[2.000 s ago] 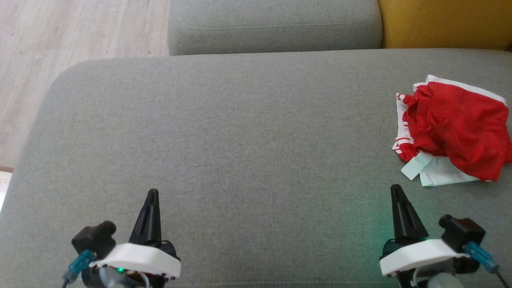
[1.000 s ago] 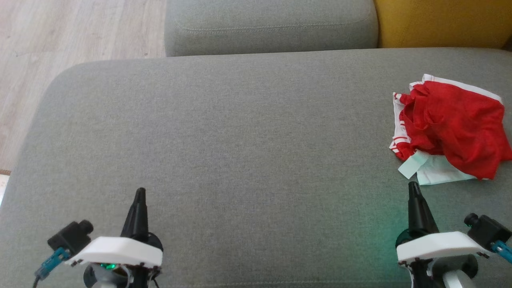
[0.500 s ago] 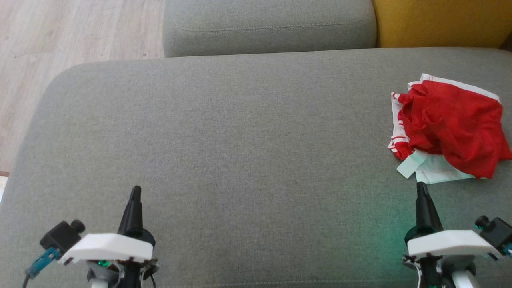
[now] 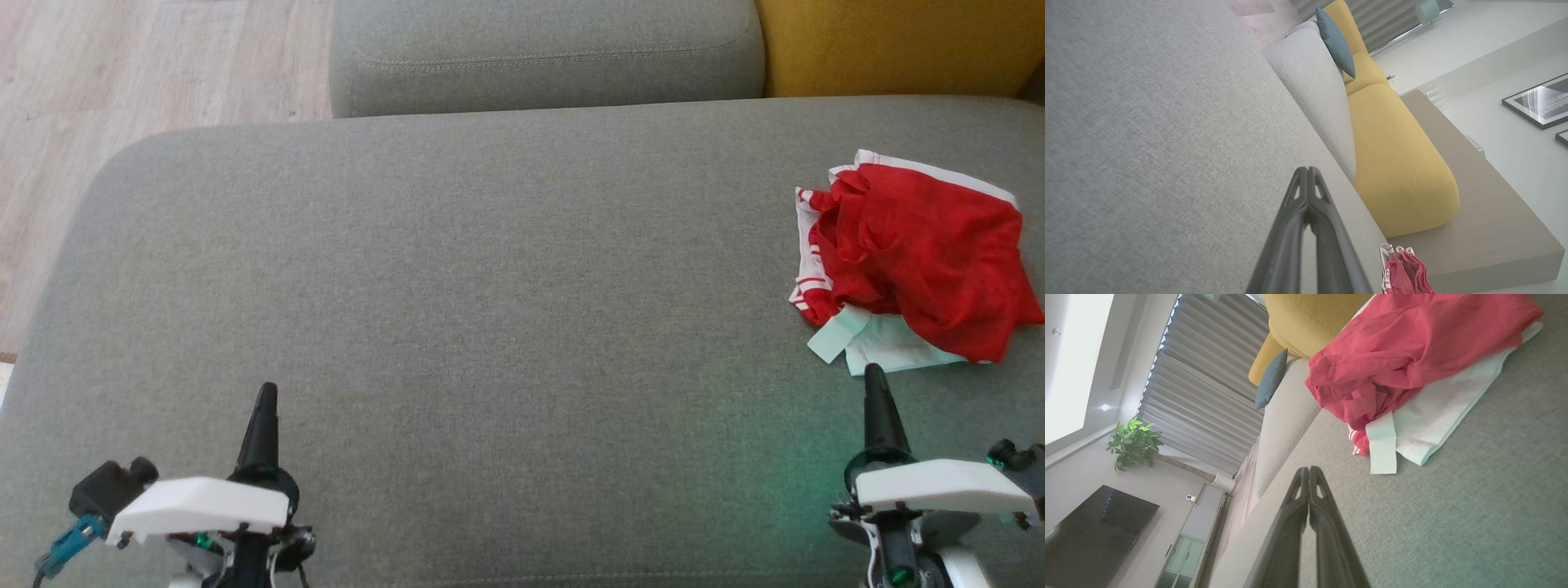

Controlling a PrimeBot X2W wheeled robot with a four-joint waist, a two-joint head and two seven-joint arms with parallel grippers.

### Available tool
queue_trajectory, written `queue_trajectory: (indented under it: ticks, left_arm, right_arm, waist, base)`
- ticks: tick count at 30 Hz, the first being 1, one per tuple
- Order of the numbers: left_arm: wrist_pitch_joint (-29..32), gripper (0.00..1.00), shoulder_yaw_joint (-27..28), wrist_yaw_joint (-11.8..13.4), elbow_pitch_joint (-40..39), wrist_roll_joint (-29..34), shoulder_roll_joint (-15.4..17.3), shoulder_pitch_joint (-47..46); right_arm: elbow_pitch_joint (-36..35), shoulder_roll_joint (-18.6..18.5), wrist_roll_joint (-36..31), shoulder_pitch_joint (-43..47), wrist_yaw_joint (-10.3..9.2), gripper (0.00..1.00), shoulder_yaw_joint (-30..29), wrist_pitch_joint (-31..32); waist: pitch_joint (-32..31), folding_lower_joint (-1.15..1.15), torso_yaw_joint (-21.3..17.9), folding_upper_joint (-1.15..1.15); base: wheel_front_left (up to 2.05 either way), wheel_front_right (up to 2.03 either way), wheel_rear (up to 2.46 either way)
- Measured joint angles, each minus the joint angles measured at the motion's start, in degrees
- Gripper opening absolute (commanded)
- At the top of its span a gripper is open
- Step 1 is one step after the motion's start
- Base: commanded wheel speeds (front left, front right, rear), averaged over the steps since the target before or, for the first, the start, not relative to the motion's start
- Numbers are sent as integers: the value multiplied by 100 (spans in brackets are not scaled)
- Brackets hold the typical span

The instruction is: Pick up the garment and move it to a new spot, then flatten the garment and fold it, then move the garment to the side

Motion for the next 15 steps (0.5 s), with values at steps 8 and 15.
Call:
queue_trajectory:
  ticks: [8, 15]
  left_arm:
    - [123, 0, 143, -51, 23, -456, 4, -85]
    - [247, 0, 183, -100, 52, -860, 5, -114]
  right_arm:
    - [-13, -4, 520, -1, 0, 0, -73, 114]
    - [-16, -9, 967, -17, 0, 0, -137, 231]
  waist:
    - [-3, 0, -15, 0]
    - [-5, 0, -29, 0]
  base:
    - [0, 0, 0]
    - [0, 0, 0]
